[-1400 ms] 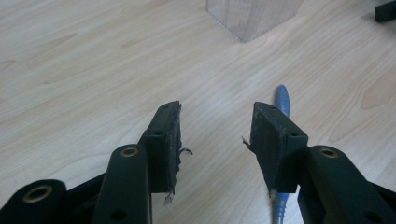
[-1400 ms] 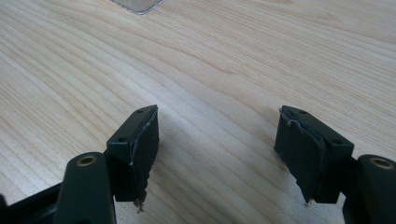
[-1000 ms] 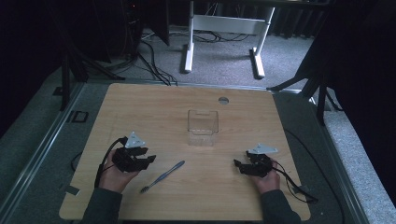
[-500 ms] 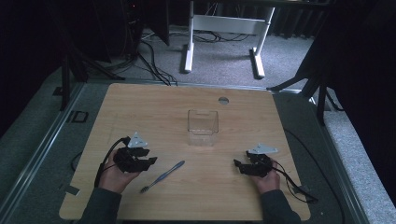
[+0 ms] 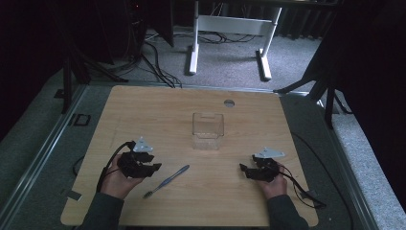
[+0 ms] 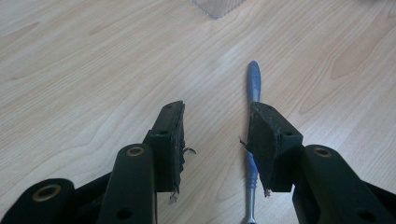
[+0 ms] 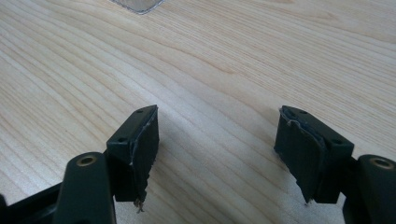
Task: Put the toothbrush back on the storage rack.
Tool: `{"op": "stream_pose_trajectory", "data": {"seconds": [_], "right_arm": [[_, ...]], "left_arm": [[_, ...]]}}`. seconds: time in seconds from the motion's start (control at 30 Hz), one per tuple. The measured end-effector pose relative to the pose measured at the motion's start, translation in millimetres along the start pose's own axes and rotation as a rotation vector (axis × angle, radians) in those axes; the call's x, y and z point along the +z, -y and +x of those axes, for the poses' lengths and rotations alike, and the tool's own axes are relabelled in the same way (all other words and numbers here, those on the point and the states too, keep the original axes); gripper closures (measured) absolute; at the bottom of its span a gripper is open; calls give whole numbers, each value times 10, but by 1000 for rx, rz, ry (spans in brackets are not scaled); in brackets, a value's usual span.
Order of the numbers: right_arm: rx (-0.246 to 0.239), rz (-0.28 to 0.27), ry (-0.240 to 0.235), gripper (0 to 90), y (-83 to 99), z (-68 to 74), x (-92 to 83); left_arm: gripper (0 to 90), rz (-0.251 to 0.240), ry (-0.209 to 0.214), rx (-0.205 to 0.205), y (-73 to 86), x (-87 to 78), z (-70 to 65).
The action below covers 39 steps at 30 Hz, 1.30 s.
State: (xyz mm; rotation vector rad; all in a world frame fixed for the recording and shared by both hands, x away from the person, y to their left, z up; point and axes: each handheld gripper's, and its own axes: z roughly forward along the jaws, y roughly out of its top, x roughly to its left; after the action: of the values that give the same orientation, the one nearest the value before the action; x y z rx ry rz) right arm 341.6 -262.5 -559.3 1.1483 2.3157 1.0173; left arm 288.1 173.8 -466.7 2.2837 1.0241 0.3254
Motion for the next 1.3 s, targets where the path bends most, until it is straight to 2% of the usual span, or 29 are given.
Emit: {"op": "stream_pose_trajectory", "data": {"seconds": [0.83,1.3], "right_arm": [[-1,0,0,299,0,0,0],[0,-1,0,299,0,0,0]], "left_arm": [[578,80,64,15,-23,101,-56],[573,133,80,27,-59,159,-90]]}}
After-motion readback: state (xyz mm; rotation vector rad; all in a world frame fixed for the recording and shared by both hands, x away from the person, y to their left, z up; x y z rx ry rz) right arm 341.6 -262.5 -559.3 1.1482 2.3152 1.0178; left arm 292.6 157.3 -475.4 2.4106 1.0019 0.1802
